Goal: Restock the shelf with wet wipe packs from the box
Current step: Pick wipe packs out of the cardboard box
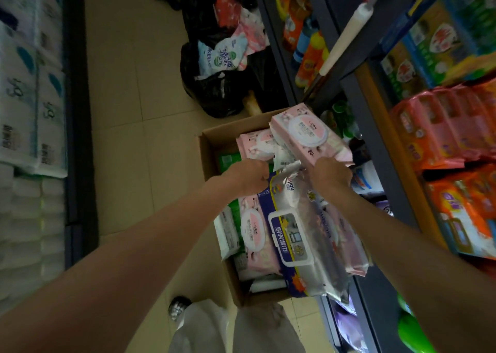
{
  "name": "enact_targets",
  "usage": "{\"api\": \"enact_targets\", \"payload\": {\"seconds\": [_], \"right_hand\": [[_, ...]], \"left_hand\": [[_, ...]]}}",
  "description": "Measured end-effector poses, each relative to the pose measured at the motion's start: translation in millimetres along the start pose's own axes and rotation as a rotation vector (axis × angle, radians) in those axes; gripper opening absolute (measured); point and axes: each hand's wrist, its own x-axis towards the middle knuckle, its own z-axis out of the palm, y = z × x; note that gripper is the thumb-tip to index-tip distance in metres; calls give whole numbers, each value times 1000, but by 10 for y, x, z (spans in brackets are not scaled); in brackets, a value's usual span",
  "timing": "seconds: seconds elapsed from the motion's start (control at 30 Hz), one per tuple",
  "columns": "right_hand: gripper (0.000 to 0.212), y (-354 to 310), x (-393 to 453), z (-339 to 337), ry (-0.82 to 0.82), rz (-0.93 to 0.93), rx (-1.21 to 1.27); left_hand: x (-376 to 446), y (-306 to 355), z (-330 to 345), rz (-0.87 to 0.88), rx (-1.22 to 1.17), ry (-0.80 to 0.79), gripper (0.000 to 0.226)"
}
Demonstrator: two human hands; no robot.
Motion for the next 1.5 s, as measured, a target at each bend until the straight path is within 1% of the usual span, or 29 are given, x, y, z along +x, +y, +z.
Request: {"api": "enact_targets", "payload": {"seconds": [0.07, 0.17, 0.3, 0.37, 0.43, 0.47, 0.5, 0.57, 0.6, 0.63, 0.67, 0.7, 0.73, 0.77, 0.8, 0.83, 0.87, 0.93, 1.0, 1.03, 1.07, 1.1, 1.17, 1.2, 1.27, 1.3, 1.33, 1.37, 1.5], "right_hand": [[29, -21, -15, 35, 11, -2, 44], [28, 36, -25, -6, 12, -62, 8], [27, -31, -6, -325, 47, -215, 35], [27, -150, -21, -662, 67, -339, -6], [26, -302, -64, -1025, 35, -476, -73], [20, -370, -106, -1184, -4, -538, -123], [17, -429, -170, -1353, -42, -611, -195], [36, -545, -325, -1667, -76, -785, -381], [41, -623, -434, -1840, -74, -878, -489], [43, -732, -590, -2010, -32, -977, -589], [43, -869, -728, -2124, 44, -1090, -668], [42, -1018, -900, -2250, 156, -1248, -715], [37, -1186, -1097, -2382, 291, -1410, -766], [28, -1371, -1332, -2523, 390, -1510, -777], [16, -1586, -1506, -2622, 440, -1543, -824], [12, -1814, -1652, -2717, 462, -1518, -872], [18, -2019, -1811, -2815, 480, -1481, -916], [23, -2348, -2107, -3024, 535, -1414, -960], [23, -2664, -2378, -3237, 710, -1392, -954], [23, -2803, -2535, -3317, 793, -1403, -903], [26, -2944, -2697, -3351, 829, -1403, -841], [40, -3087, -2859, -3357, 855, -1397, -777], [85, -3414, -3229, -3280, 896, -1405, -719], [102, -3573, -3439, -3190, 886, -1416, -689], [120, -3890, -3844, -2966, 774, -1432, -544], [122, -4033, -4041, -2858, 737, -1463, -424], [121, -4167, -4243, -2758, 752, -1515, -301], [119, -4299, -4452, -2666, 813, -1566, -195], [119, -4812, -5371, -2527, 1139, -1692, 12]], "left_hand": [[36, 29, 12, 8, 8, -1, 29], [70, 54, 21, 20, 56, -2, 29], [80, 65, -69, -1, 89, 76, 36], [80, 61, -213, 2, 36, 147, 47], [58, 14, -412, 18, 24, 244, 59], [22, -34, -514, 18, 28, 272, 66], [-41, -94, -606, 20, 21, 269, 75], [-250, -215, -719, 32, -2, 168, 105], [-371, -284, -740, 34, -13, 131, 116], [-499, -363, -756, 24, -42, 130, 123], [-621, -464, -746, 7, -92, 161, 129], [-737, -590, -731, -15, -182, 229, 133], [-899, -715, -729, -35, -307, 312, 135], [-1099, -840, -736, -50, -453, 396, 135], [-1316, -969, -741, -53, -595, 483, 130], [-1552, -1072, -746, -65, -703, 572, 119], [-1790, -1162, -758, -103, -781, 661, 108], [-2236, -1365, -829, -200, -822, 863, 97], [-2723, -1588, -979, -254, -764, 1085, 97], [-2996, -1694, -1072, -274, -706, 1176, 98], [-3301, -1782, -1157, -314, -603, 1239, 97], [-3619, -1858, -1232, -381, -444, 1263, 94], [-4294, -1960, -1326, -478, -30, 1259, 92], [-4642, -1978, -1329, -487, 195, 1243, 93], [-5264, -2096, -1241, -486, 621, 1214, 94], [-5566, -2155, -1166, -505, 747, 1212, 93], [-5859, -2221, -1080, -539, 808, 1219, 92], [-6148, -2281, -998, -587, 835, 1244, 92], [-7195, -2379, -667, -790, 814, 1407, 92]]}}
